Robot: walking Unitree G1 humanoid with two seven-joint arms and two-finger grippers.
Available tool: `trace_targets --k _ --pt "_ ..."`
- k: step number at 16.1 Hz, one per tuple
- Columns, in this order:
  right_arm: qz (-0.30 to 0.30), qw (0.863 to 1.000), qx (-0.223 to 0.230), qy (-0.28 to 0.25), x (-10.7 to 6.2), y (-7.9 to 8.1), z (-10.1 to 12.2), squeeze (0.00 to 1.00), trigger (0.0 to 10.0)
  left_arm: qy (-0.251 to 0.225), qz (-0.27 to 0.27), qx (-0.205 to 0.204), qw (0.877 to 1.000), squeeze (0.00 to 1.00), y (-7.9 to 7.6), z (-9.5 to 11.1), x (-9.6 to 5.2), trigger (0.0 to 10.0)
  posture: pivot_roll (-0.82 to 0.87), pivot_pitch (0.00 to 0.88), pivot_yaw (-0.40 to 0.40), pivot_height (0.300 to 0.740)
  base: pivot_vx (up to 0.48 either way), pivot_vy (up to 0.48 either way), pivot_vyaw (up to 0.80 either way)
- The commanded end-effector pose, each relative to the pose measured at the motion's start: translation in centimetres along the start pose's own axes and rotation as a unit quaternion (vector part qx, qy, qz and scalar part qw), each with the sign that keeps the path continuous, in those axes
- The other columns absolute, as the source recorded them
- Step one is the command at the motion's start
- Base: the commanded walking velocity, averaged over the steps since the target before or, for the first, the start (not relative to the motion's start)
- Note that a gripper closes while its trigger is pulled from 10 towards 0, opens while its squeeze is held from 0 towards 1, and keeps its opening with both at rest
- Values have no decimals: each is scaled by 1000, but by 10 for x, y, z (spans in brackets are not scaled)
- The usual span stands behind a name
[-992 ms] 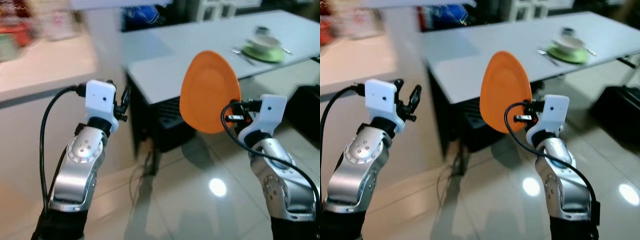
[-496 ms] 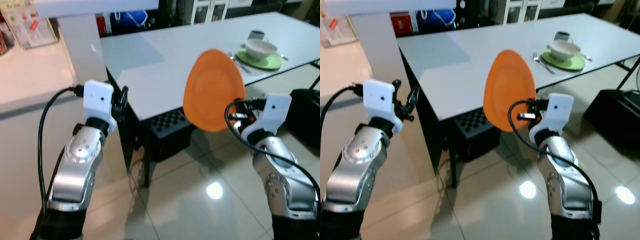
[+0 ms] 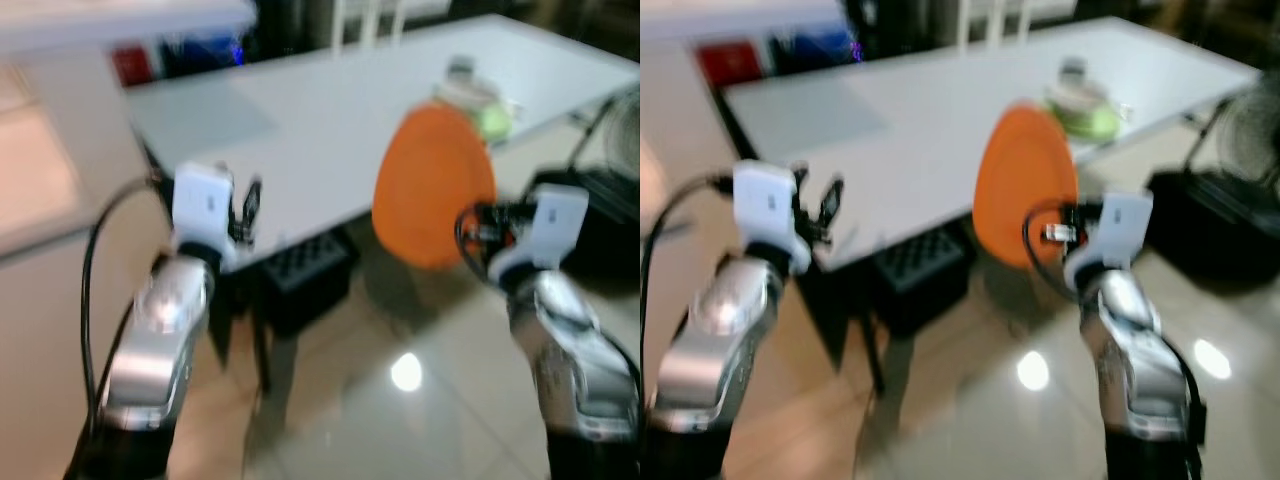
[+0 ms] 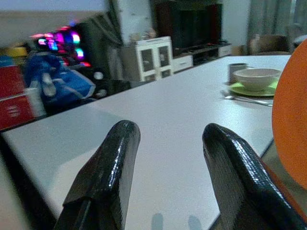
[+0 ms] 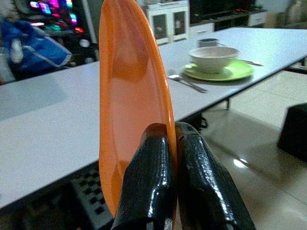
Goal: Setting the table
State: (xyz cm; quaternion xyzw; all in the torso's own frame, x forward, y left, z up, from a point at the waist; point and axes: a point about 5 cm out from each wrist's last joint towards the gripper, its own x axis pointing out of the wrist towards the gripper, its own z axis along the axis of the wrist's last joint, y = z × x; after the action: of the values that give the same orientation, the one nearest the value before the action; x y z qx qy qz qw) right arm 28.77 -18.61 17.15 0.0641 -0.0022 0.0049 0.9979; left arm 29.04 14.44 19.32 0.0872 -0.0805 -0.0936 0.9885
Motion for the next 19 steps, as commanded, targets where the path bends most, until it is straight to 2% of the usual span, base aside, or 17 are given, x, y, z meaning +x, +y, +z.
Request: trace_targets --k 1,15,19 --pt "-15 999 -4 -44 -1 -10 19 0 10000 -6 -17 -2 1000 0 -8 3 0 10000 33 0 -30 740 352 0 0" --pt "-11 999 9 -50 1 -12 21 0 10000 -6 -24 -7 1000 0 -13 2 1 10000 26 0 -31 740 370 0 0" --pt "15 999 10 -50 3 -8 24 0 10000 -8 -25 -7 1000 0 -14 2 1 10000 24 0 -32 740 376 0 0"
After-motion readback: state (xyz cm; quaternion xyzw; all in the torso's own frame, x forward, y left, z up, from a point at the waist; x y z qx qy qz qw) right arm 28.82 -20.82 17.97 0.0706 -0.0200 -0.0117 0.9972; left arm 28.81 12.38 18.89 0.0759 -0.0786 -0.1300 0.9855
